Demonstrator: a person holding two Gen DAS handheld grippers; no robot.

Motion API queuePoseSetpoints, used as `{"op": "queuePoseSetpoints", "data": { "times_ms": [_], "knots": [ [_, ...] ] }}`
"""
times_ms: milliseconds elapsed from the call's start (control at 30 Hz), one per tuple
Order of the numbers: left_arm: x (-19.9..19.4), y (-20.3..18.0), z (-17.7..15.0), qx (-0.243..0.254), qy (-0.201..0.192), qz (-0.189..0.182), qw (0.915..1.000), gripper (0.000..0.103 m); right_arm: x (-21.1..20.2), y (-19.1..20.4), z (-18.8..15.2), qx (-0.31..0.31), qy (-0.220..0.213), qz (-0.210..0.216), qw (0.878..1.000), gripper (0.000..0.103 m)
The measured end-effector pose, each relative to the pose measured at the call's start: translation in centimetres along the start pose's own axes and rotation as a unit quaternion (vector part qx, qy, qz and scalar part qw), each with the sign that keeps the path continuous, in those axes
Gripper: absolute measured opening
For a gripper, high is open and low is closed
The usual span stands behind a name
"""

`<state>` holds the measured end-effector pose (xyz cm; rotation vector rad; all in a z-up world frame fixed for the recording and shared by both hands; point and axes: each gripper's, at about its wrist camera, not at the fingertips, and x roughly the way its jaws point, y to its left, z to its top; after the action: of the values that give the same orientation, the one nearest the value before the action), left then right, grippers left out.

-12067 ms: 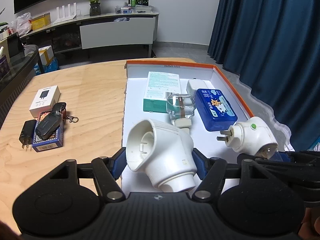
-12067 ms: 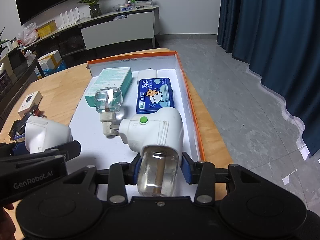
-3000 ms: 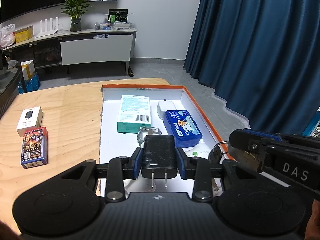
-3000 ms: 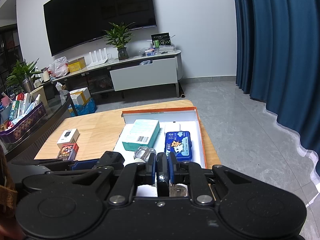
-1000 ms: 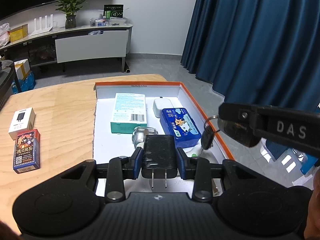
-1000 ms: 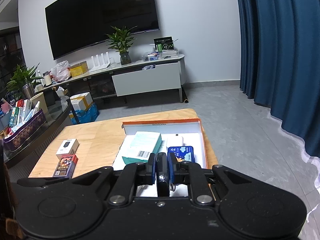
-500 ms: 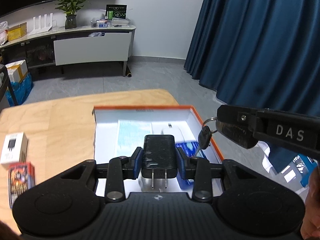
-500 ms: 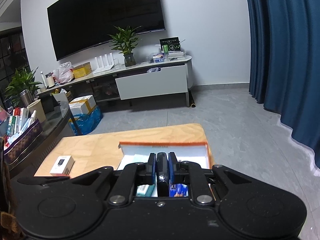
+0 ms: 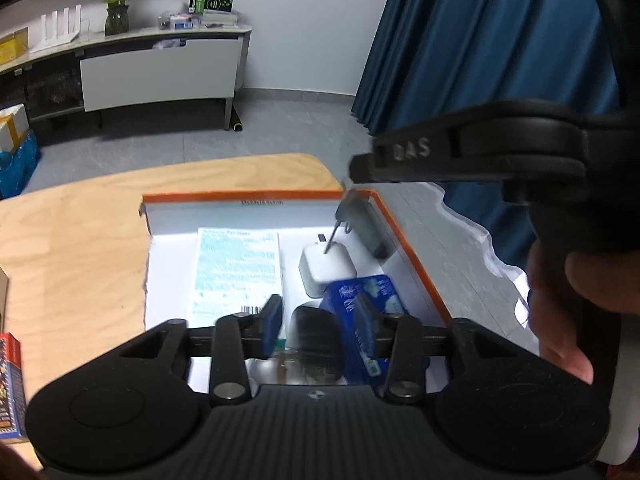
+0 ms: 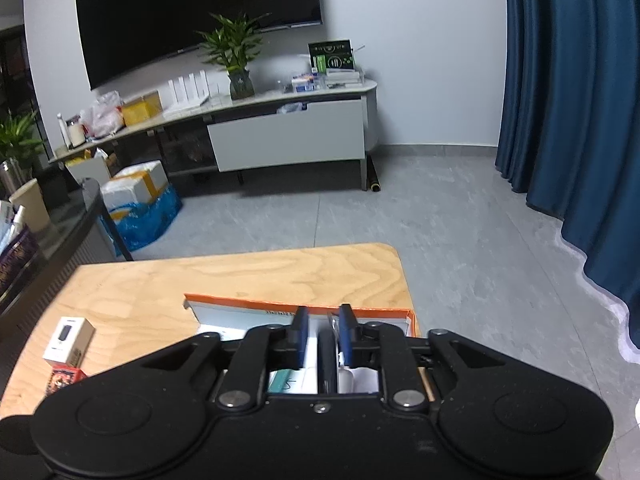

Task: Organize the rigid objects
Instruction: 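Lower the black charger and car key into the box, opening both tools, then grasp the red card-game box with the left tool while the right tool moves to the UGREEN box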

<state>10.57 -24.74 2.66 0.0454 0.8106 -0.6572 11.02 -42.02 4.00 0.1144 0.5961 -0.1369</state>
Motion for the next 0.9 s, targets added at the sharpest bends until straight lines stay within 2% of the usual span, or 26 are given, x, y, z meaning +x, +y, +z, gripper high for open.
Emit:
{"op": "queuePoseSetpoints", "data": {
  "times_ms": [100, 133, 267, 300, 400, 533, 633, 767, 833, 867, 900],
  "knots": [
    [-0.4, 0.7, -0.3, -0.014, -0.001, 0.006, 0.9999, 0.065, -0.1, 0.5, -0.3, -0.001, -0.001, -0.003, 1.0, 0.05],
    [-0.7, 1.0, -0.4, -0.02, -0.004, 0.011, 0.9997, 0.067, -0.4, 0.7, -0.5, -0.002, -0.006, -0.004, 1.0, 0.056],
    [-3.1, 3.1, -1.0, -0.041, -0.022, 0.05, 0.9977, 0.084, -2.0, 2.0, -1.0, -0.01, -0.021, 0.003, 1.0, 0.068],
    [-3.9, 4.0, -1.4, -0.044, -0.028, 0.067, 0.9964, 0.09, -2.4, 2.3, -1.2, -0.011, -0.023, 0.007, 1.0, 0.069],
    [-5.9, 7.5, -2.7, -0.06, -0.037, 0.139, 0.9878, 0.095, -3.6, 3.4, -1.8, -0.009, -0.028, 0.023, 0.999, 0.071],
    [-6.8, 13.0, -4.7, -0.096, -0.017, 0.233, 0.9676, 0.097, -4.5, 5.5, -2.8, -0.005, -0.026, 0.052, 0.998, 0.071],
    [-6.3, 16.5, -5.6, -0.143, 0.009, 0.254, 0.9566, 0.097, -4.5, 7.4, -3.4, -0.006, -0.02, 0.071, 0.997, 0.072],
    [-4.8, 18.1, -5.6, -0.148, 0.018, 0.245, 0.958, 0.097, -4.1, 9.5, -3.9, -0.014, -0.008, 0.084, 0.996, 0.072],
    [-4.2, 18.1, -5.4, -0.13, 0.013, 0.251, 0.9592, 0.094, -3.8, 10.4, -4.1, -0.018, -0.004, 0.087, 0.996, 0.072],
    [-3.8, 17.9, -5.3, -0.114, 0.01, 0.258, 0.9594, 0.091, -3.7, 10.8, -4.2, -0.019, -0.003, 0.089, 0.996, 0.072],
    [-3.6, 17.7, -5.3, -0.099, 0.0, 0.255, 0.9617, 0.079, -3.5, 11.1, -4.2, -0.021, 0.0, 0.091, 0.996, 0.072]
  ]
}}
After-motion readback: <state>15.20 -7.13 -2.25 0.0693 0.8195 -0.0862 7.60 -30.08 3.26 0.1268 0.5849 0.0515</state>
